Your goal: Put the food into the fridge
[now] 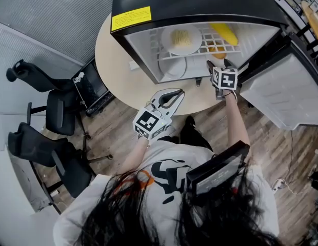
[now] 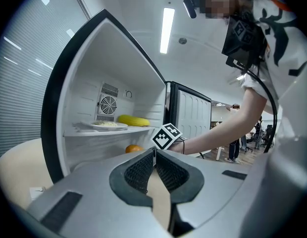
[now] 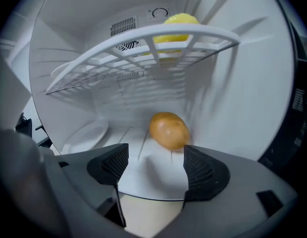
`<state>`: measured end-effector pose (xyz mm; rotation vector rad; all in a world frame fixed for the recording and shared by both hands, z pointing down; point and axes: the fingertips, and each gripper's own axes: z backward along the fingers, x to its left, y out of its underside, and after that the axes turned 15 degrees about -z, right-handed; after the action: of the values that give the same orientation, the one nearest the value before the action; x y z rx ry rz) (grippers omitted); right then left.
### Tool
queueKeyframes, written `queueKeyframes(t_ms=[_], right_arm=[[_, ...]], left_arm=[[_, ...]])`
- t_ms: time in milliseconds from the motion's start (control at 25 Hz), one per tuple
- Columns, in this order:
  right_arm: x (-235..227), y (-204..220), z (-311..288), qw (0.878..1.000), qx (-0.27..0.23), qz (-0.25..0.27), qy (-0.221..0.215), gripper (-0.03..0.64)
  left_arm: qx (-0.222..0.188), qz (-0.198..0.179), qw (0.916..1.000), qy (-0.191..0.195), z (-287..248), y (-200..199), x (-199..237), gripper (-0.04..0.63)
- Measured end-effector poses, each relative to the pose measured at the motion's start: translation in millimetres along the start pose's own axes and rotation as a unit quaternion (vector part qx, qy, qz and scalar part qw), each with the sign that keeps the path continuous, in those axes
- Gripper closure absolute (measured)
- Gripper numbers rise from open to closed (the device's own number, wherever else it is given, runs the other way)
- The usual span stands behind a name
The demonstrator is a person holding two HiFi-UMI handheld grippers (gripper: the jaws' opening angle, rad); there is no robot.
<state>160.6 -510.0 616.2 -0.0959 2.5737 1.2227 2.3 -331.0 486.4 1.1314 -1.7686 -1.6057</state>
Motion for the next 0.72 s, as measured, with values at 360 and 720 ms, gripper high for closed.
queueKeyframes(t_ms=[360, 720], right_arm=[[18, 1, 44, 0.998, -0.061, -0.005, -0.031, 0.279], [57, 16, 105, 0.991, -0.105, -0.063, -0.058, 0.417]], left_arm=[[-0.010, -0.002, 0.9999, -0.002, 3, -5, 0, 0.581], [-0.022, -0.001, 0.9998, -0.003, 16, -11, 1, 0.581]])
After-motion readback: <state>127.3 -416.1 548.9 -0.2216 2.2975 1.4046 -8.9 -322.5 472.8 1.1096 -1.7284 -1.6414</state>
